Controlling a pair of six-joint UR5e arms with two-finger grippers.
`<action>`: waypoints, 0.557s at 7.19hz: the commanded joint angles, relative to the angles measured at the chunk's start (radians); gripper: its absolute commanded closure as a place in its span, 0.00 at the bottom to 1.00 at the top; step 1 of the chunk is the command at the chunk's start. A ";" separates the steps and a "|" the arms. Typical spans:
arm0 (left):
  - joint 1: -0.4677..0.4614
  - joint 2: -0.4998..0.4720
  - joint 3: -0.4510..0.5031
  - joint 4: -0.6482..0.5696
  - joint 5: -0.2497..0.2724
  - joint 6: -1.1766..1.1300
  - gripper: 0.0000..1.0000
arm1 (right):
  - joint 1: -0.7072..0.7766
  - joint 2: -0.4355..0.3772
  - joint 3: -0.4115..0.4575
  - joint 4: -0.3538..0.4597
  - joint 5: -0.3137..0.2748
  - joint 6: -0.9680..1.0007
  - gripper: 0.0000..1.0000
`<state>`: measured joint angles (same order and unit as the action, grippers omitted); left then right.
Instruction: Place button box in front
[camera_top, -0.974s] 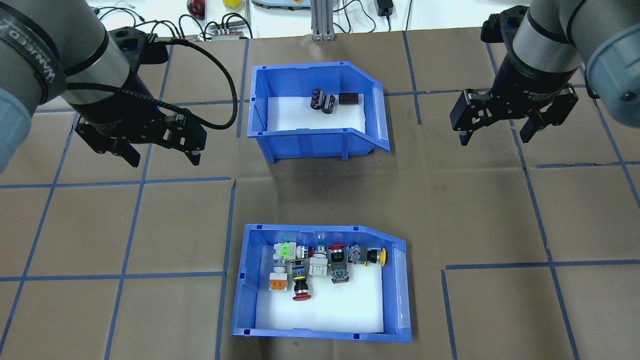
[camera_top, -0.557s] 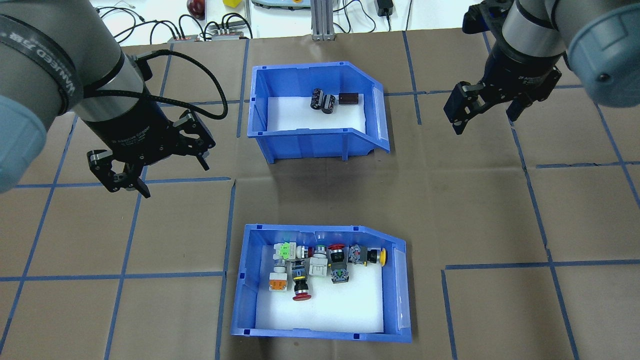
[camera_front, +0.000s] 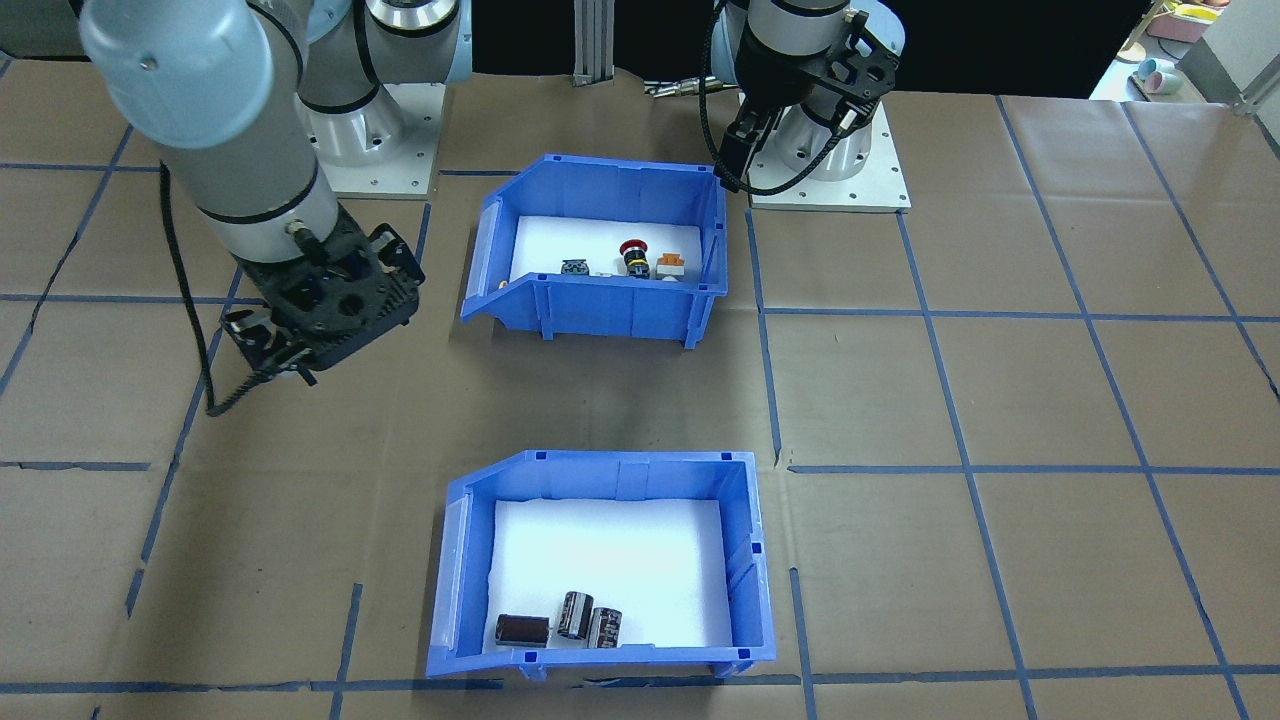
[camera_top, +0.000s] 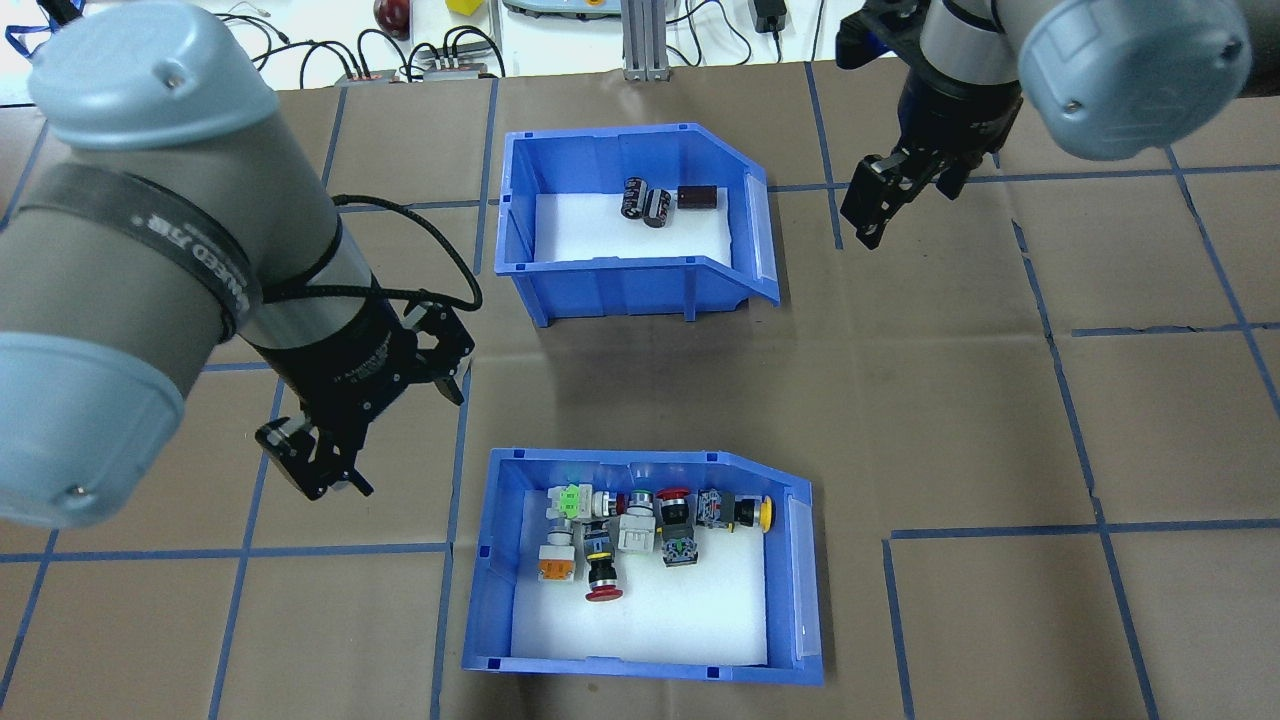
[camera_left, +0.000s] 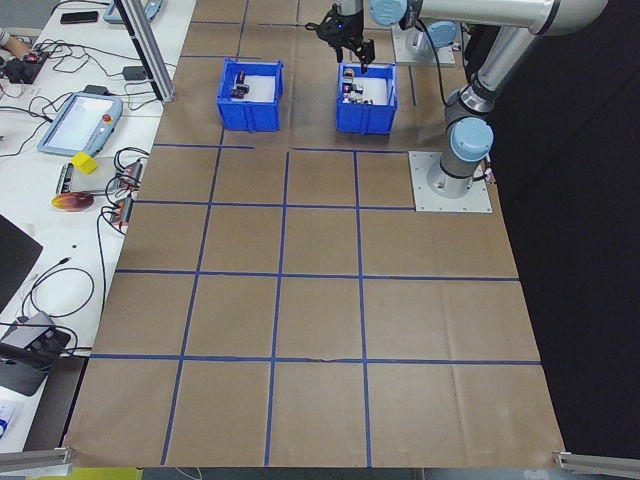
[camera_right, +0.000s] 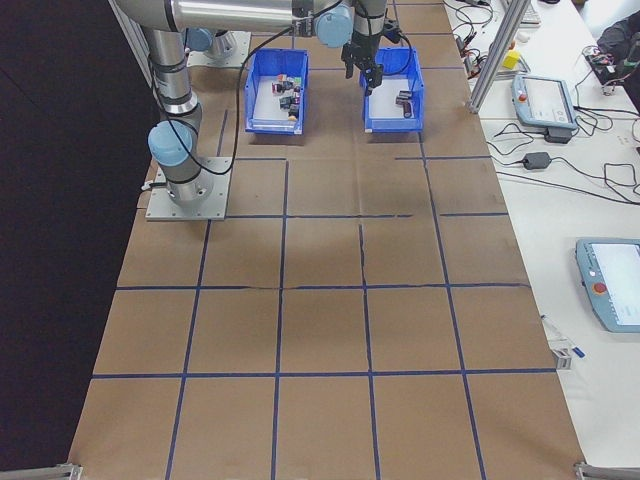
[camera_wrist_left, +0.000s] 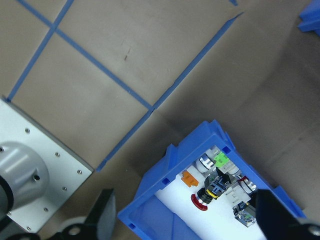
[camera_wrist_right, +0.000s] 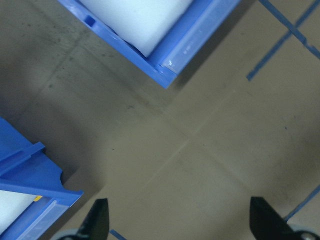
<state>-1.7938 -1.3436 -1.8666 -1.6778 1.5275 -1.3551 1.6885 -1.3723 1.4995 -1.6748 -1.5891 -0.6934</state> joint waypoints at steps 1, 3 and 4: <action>-0.074 0.036 -0.113 0.092 -0.075 -0.266 0.01 | 0.121 0.041 -0.004 -0.115 0.000 -0.180 0.00; -0.154 0.079 -0.239 0.240 -0.085 -0.531 0.01 | 0.218 0.102 -0.010 -0.134 0.000 -0.280 0.00; -0.185 0.089 -0.287 0.243 -0.086 -0.550 0.01 | 0.252 0.140 -0.033 -0.158 0.000 -0.373 0.00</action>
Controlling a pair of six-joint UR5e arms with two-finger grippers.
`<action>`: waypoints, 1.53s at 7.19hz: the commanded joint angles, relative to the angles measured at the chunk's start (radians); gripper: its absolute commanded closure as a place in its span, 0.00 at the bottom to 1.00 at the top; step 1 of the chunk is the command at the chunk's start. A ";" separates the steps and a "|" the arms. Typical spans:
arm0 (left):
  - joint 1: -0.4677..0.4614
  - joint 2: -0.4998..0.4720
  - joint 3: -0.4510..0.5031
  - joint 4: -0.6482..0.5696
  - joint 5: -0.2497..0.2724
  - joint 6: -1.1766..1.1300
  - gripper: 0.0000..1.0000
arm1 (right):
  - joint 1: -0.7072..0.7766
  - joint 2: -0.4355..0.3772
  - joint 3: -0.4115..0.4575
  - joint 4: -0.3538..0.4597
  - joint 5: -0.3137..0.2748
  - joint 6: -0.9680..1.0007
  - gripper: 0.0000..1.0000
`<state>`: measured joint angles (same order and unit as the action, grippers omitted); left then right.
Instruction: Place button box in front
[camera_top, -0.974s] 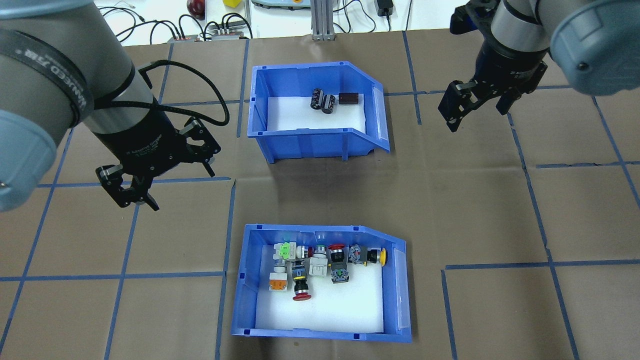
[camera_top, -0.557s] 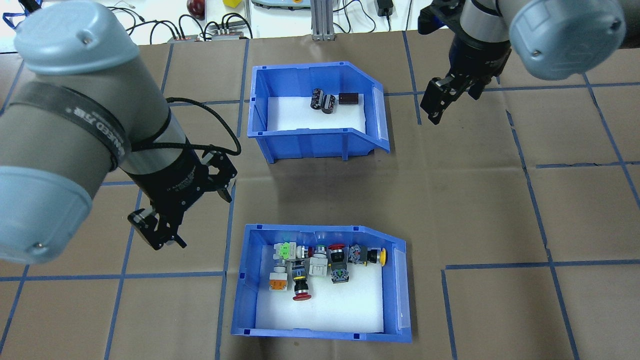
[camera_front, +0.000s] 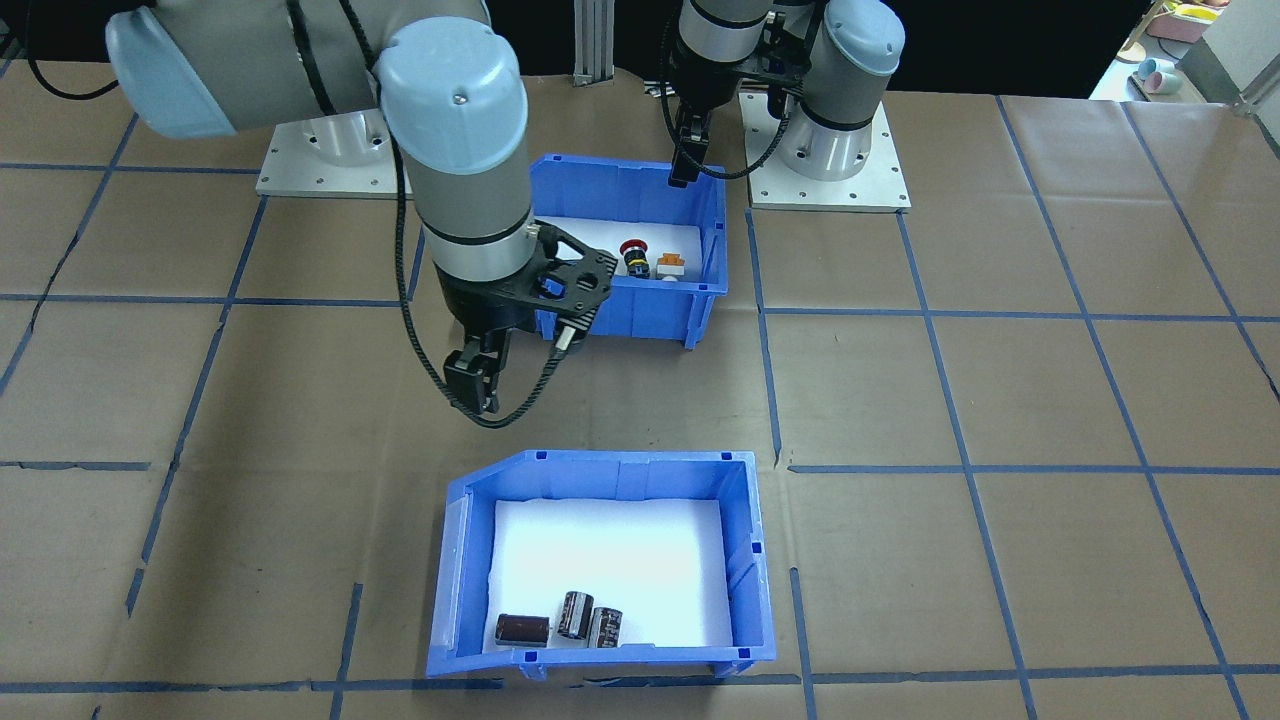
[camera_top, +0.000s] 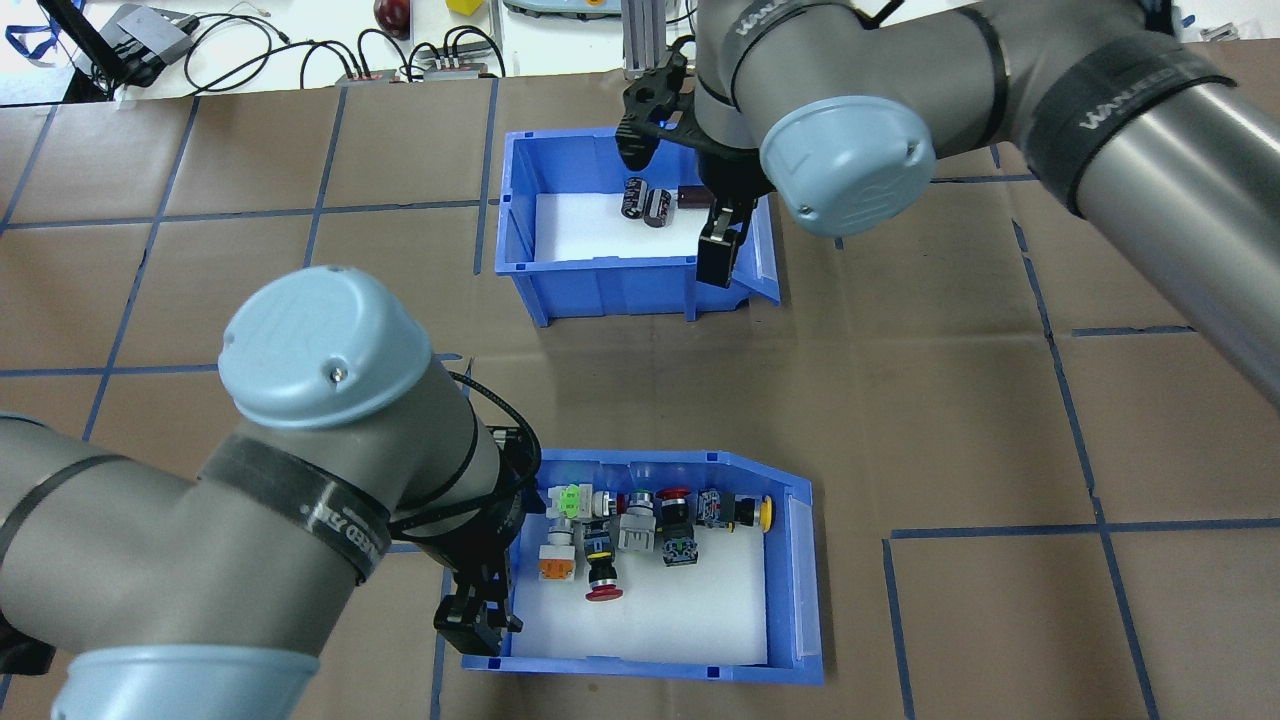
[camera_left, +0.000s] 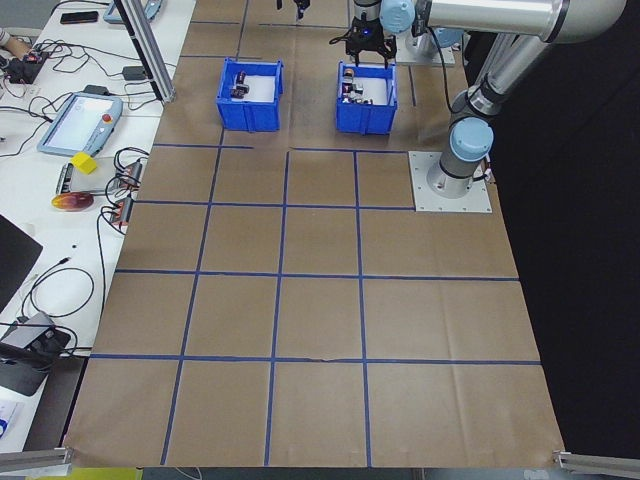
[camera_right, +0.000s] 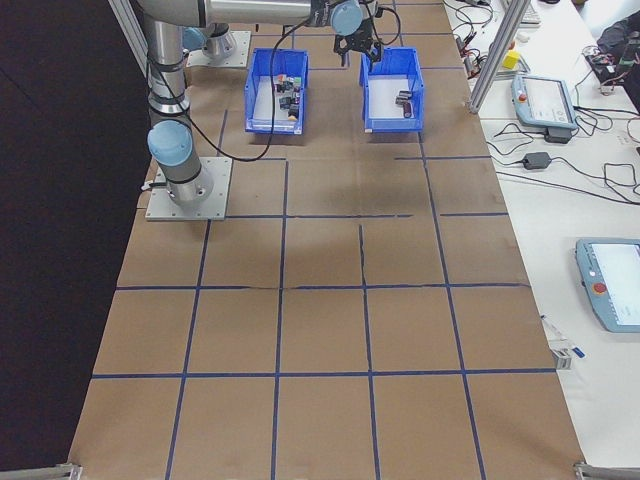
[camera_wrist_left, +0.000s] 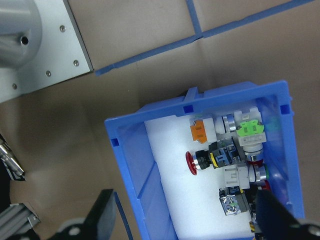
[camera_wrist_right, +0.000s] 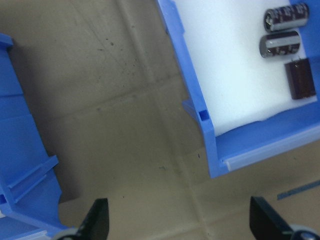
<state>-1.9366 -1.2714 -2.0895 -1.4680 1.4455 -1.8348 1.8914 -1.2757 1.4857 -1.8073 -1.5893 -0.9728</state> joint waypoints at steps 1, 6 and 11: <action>-0.073 0.021 -0.095 0.070 -0.002 -0.089 0.01 | 0.072 0.080 -0.051 -0.024 0.002 -0.145 0.00; -0.188 0.018 -0.167 0.231 0.006 -0.242 0.01 | 0.150 0.308 -0.199 -0.114 0.005 -0.172 0.00; -0.217 0.004 -0.286 0.428 0.006 -0.333 0.01 | 0.141 0.343 -0.197 -0.121 -0.014 -0.175 0.40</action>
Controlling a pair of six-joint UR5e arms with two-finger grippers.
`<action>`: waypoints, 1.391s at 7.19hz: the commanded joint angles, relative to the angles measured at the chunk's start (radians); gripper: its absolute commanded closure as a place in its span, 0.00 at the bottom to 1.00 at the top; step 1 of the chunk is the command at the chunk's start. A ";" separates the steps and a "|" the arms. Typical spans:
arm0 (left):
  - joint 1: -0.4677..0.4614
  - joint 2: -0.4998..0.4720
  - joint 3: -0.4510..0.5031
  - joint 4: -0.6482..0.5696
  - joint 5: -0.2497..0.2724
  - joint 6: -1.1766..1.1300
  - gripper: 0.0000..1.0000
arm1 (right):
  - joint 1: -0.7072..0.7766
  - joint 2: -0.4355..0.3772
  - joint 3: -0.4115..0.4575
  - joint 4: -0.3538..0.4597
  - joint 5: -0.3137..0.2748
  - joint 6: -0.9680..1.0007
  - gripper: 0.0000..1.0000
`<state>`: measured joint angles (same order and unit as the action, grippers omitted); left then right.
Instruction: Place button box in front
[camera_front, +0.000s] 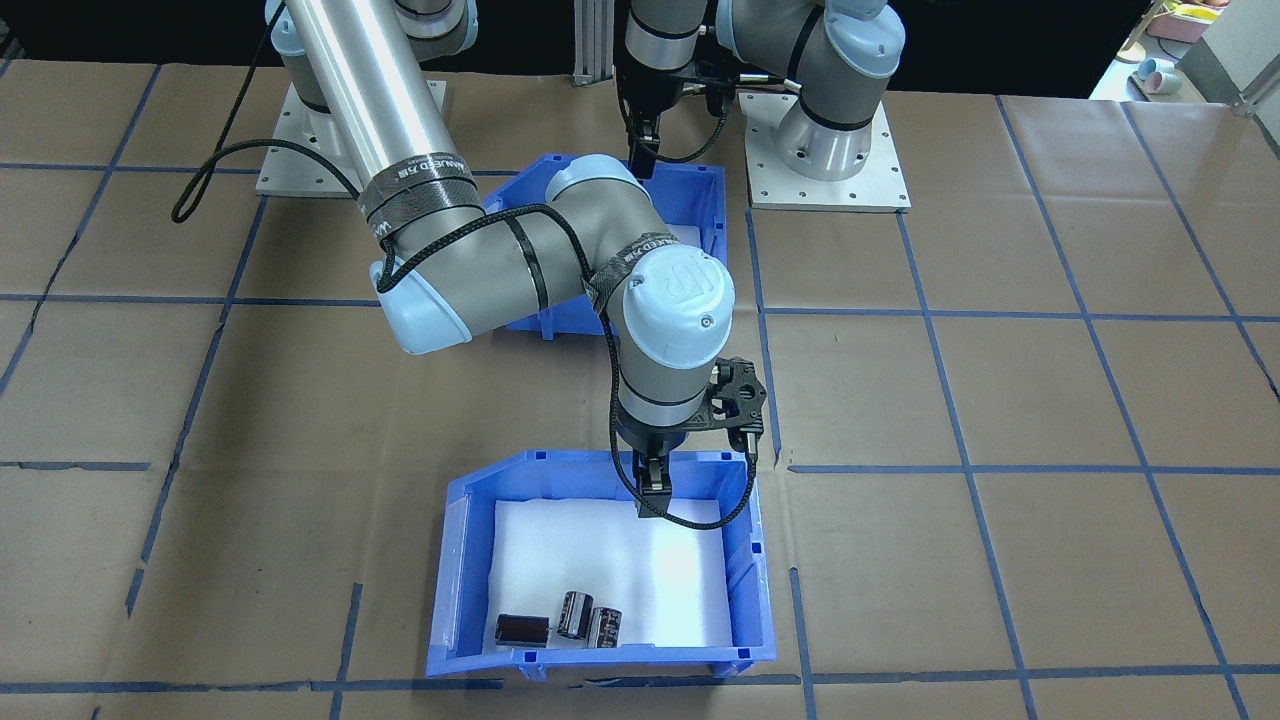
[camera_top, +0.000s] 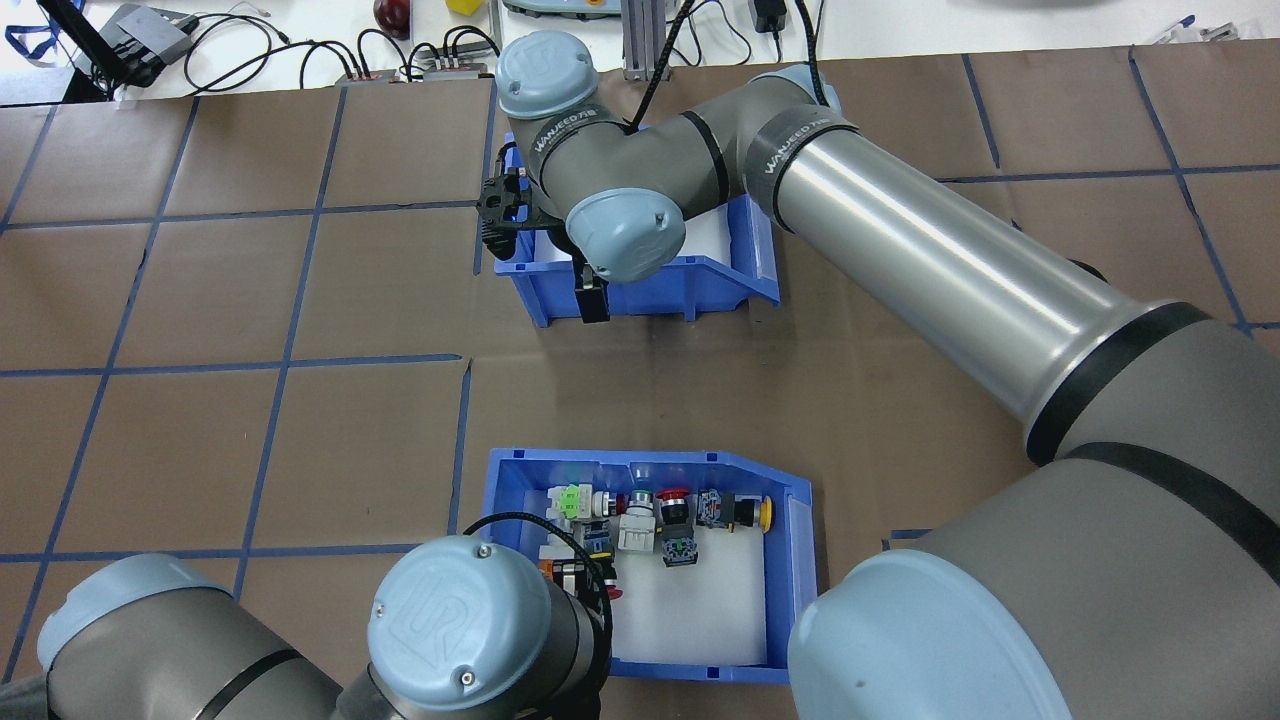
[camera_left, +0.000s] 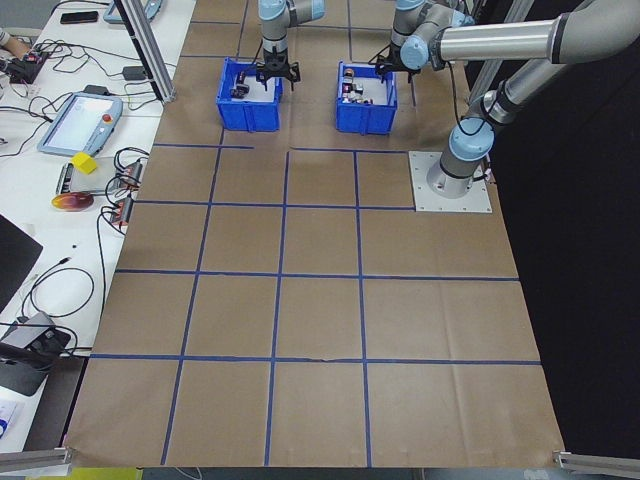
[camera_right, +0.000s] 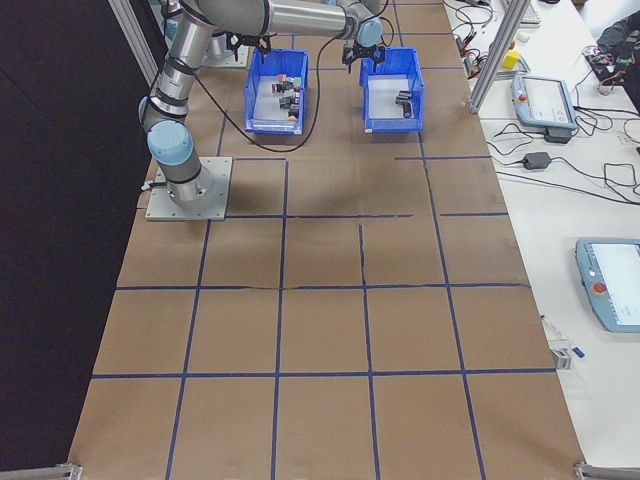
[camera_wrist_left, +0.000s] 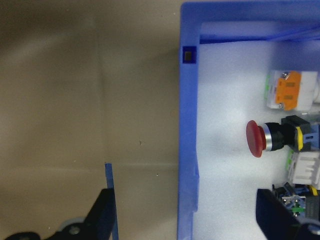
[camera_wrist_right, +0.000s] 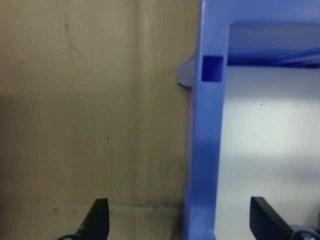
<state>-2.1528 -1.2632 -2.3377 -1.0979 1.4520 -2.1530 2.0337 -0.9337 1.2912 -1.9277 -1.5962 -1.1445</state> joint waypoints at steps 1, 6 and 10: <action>-0.001 -0.005 -0.048 0.059 -0.001 -0.011 0.01 | -0.001 0.001 -0.009 0.000 -0.008 -0.003 0.63; -0.004 -0.094 -0.060 0.150 -0.001 -0.008 0.45 | -0.010 -0.020 -0.027 -0.037 -0.090 -0.017 0.90; -0.006 -0.041 -0.040 0.161 0.054 -0.011 1.00 | -0.227 -0.085 -0.058 0.010 -0.088 -0.212 0.90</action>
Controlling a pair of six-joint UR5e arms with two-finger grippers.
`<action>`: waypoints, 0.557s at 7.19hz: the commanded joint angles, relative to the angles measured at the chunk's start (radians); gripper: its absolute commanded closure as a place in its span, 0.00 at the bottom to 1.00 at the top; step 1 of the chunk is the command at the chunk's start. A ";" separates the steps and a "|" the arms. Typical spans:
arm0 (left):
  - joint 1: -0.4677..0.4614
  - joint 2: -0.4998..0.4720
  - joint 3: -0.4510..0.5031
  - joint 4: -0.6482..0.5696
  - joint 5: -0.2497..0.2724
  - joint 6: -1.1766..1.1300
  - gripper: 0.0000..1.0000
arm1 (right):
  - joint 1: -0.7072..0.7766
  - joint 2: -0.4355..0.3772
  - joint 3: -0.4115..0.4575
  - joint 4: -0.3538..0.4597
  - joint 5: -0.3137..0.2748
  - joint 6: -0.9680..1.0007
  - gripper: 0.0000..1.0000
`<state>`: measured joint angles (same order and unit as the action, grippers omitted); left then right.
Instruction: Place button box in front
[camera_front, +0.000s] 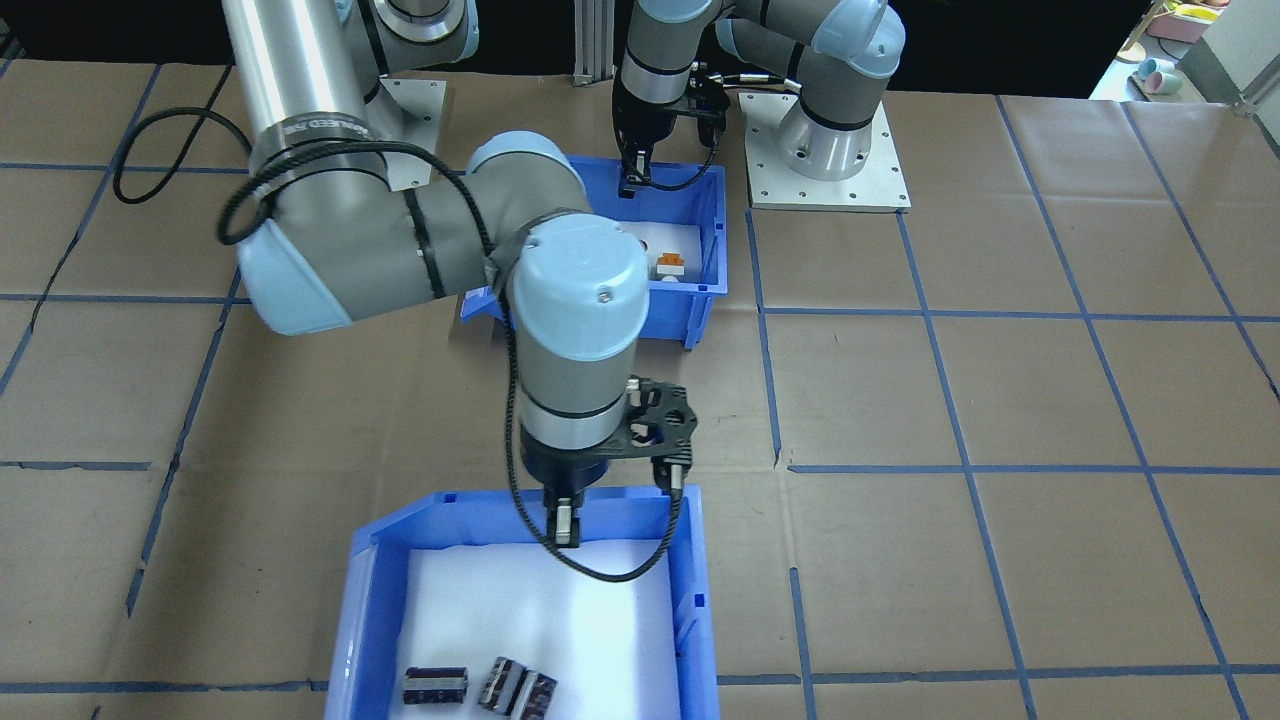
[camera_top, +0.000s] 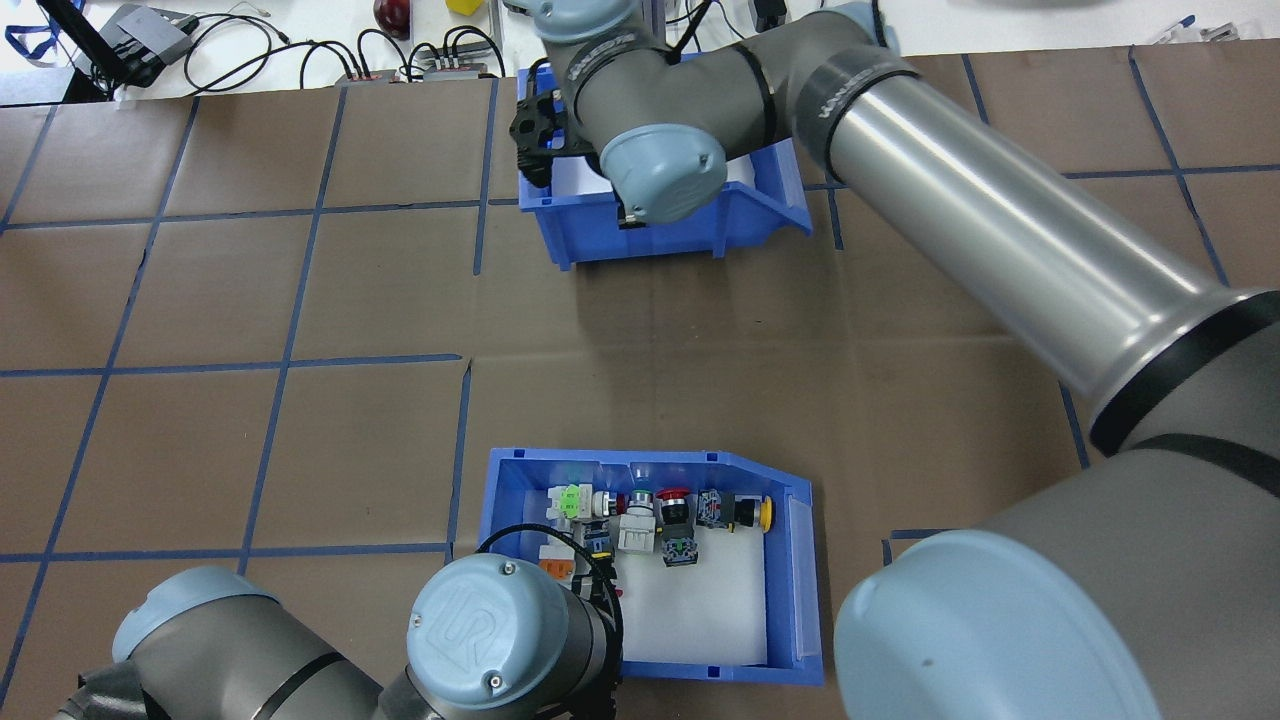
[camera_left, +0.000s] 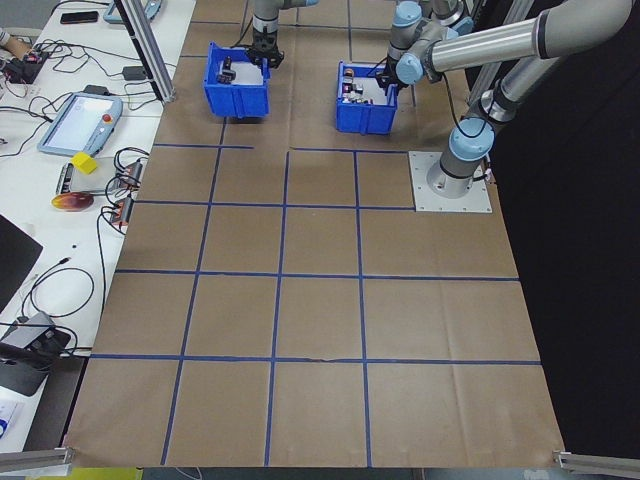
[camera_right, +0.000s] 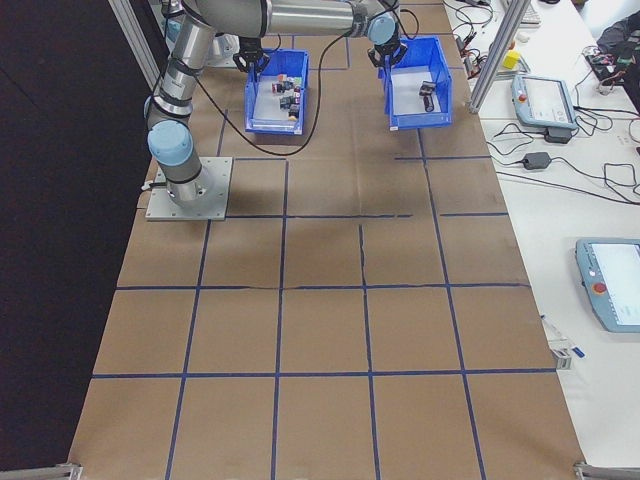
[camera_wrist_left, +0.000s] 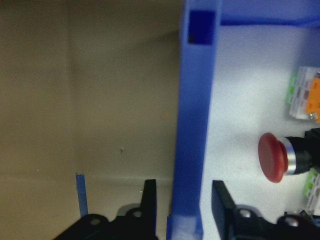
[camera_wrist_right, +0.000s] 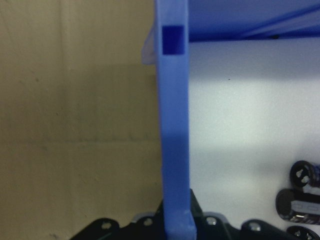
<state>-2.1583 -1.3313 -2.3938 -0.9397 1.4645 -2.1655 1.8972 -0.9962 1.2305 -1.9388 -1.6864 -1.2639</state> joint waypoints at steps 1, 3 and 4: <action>0.012 0.059 0.054 -0.016 0.104 0.016 1.00 | -0.165 -0.036 0.023 0.026 0.002 -0.176 0.90; 0.111 0.016 0.190 -0.091 0.097 0.102 1.00 | -0.318 -0.086 0.087 0.026 0.013 -0.364 0.90; 0.214 -0.033 0.253 -0.108 0.055 0.162 1.00 | -0.384 -0.119 0.127 0.024 0.017 -0.447 0.90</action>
<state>-2.0489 -1.3163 -2.2203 -1.0170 1.5504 -2.0737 1.6025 -1.0777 1.3115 -1.9136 -1.6750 -1.5999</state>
